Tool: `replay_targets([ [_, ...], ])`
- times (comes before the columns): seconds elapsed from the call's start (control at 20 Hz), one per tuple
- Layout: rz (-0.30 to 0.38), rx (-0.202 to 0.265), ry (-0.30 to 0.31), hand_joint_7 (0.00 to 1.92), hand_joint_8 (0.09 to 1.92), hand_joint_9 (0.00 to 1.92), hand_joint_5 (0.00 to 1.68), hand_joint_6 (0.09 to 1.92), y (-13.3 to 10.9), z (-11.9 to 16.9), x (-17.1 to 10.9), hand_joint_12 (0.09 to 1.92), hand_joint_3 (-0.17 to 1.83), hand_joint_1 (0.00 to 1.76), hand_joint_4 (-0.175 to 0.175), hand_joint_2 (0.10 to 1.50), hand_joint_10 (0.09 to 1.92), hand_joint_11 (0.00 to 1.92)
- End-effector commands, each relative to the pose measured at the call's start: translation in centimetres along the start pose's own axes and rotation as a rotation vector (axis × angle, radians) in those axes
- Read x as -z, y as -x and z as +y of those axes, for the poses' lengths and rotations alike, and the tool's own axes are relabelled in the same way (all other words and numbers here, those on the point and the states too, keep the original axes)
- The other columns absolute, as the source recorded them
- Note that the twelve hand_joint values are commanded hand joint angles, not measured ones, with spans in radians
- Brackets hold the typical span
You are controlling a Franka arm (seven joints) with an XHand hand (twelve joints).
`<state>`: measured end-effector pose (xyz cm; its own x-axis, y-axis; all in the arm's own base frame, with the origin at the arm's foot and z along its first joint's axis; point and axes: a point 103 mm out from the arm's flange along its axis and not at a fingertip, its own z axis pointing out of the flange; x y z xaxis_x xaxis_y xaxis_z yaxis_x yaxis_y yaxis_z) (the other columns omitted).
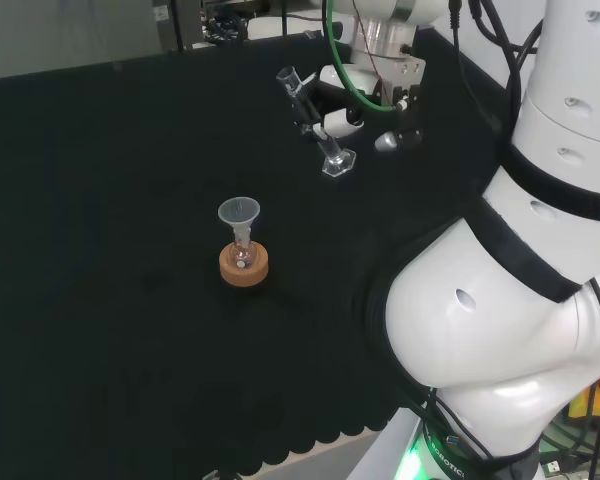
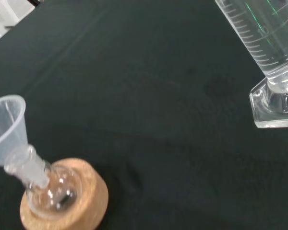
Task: Pour the water from the graduated cylinder into the round-bottom flask.
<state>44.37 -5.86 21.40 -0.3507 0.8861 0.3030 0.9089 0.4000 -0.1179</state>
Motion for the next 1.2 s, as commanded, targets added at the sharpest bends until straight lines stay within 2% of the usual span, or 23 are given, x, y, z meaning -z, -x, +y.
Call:
replay_targets([
  [0.05, -0.057, 0.033, -0.197, 1.05, 0.57, 1.34, 0.88, 1.16, -2.7, -6.1, -2.9, 0.76, 0.0, 1.11, -0.126, 1.18, 0.15, 1.27],
  [0.45, -0.091, 0.032, -0.272, 1.07, 0.56, 1.35, 0.88, 1.15, -4.6, -8.1, -4.3, 0.76, 0.0, 1.12, -0.135, 1.17, 0.15, 1.28],
  [0.8, -0.185, 0.059, -0.407, 1.07, 0.56, 1.35, 0.89, 1.15, -5.9, -7.4, -5.0, 0.75, 0.0, 1.12, -0.137, 1.17, 0.14, 1.28],
  [1.0, -0.212, 0.055, -0.47, 1.07, 0.55, 1.35, 0.89, 1.15, -5.8, -6.9, -5.4, 0.75, 0.0, 1.12, -0.137, 1.17, 0.14, 1.29],
  [1.2, -0.229, 0.043, -0.504, 1.07, 0.55, 1.35, 0.89, 1.15, -5.6, -6.5, -5.3, 0.75, 0.0, 1.12, -0.137, 1.17, 0.14, 1.29],
])
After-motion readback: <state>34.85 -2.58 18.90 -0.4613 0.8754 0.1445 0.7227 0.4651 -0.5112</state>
